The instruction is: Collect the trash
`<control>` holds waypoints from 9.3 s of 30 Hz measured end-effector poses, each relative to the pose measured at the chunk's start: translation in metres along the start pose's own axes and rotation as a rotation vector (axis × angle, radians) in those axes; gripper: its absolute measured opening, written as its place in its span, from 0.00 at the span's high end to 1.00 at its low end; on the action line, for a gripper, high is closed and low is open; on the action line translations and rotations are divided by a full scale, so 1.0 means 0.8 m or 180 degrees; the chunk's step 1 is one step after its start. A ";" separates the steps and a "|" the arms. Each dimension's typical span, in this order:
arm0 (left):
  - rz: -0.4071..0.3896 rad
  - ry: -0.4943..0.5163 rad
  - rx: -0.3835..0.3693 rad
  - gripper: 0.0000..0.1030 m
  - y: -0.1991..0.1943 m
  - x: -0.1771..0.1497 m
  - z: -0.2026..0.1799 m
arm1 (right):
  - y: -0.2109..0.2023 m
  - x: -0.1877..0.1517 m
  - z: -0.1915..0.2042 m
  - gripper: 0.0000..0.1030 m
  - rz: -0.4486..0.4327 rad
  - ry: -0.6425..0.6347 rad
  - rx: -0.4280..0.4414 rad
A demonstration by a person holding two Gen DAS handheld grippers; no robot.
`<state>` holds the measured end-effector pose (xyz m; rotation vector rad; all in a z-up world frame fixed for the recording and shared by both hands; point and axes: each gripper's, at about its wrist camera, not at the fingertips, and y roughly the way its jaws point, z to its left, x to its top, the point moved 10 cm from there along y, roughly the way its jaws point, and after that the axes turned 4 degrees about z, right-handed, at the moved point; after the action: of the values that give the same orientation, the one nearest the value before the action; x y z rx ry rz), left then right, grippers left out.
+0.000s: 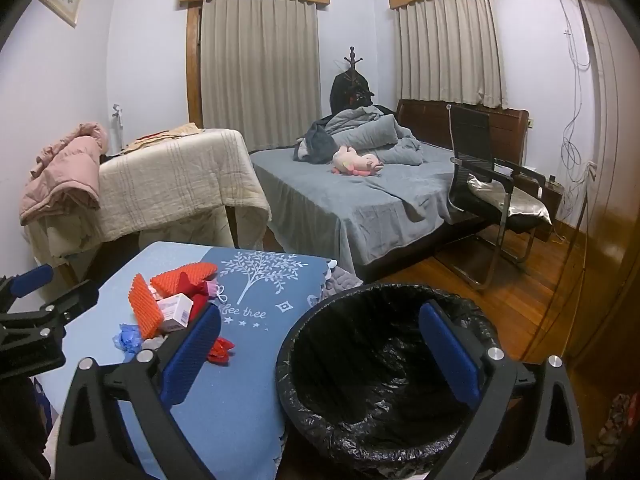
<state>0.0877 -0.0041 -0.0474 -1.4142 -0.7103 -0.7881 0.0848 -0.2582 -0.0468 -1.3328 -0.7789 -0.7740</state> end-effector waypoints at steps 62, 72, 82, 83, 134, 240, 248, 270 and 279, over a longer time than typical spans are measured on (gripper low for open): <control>-0.0007 -0.0053 -0.0023 0.05 -0.004 0.011 -0.010 | 0.005 0.005 0.012 0.06 0.0011 -0.0009 0.0019; 0.0006 -0.0105 0.0011 0.05 0.011 -0.002 0.018 | 0.028 0.001 0.030 0.06 0.0036 -0.0017 0.0090; 0.0039 -0.0348 0.0202 0.05 0.054 -0.035 0.101 | 0.079 -0.021 0.077 0.06 0.0083 -0.0123 0.0210; 0.0061 -0.0372 0.0262 0.05 0.061 -0.040 0.113 | 0.086 -0.024 0.084 0.06 0.0092 -0.0140 0.0237; 0.0920 -0.0336 0.0300 0.27 0.238 -0.161 0.210 | 0.219 -0.168 0.258 0.70 0.1073 -0.0692 0.1165; 0.0172 -0.0020 -0.0180 0.21 0.175 -0.070 0.089 | 0.170 -0.065 0.086 0.06 0.0357 -0.0067 0.0457; 0.0251 -0.0216 0.0071 0.21 0.184 -0.092 0.160 | 0.205 -0.078 0.164 0.06 0.0455 -0.0369 0.0733; 0.0458 -0.0327 0.0104 0.21 0.209 -0.124 0.178 | 0.293 -0.141 0.233 0.41 0.1089 -0.0536 0.0978; 0.0501 -0.0277 -0.0009 0.21 0.215 -0.129 0.154 | 0.278 -0.140 0.235 0.64 0.1068 -0.0541 0.1125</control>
<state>0.1739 0.1236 -0.2252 -1.4943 -0.6556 -0.6080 0.2041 -0.0490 -0.2446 -1.1744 -0.7588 -0.2447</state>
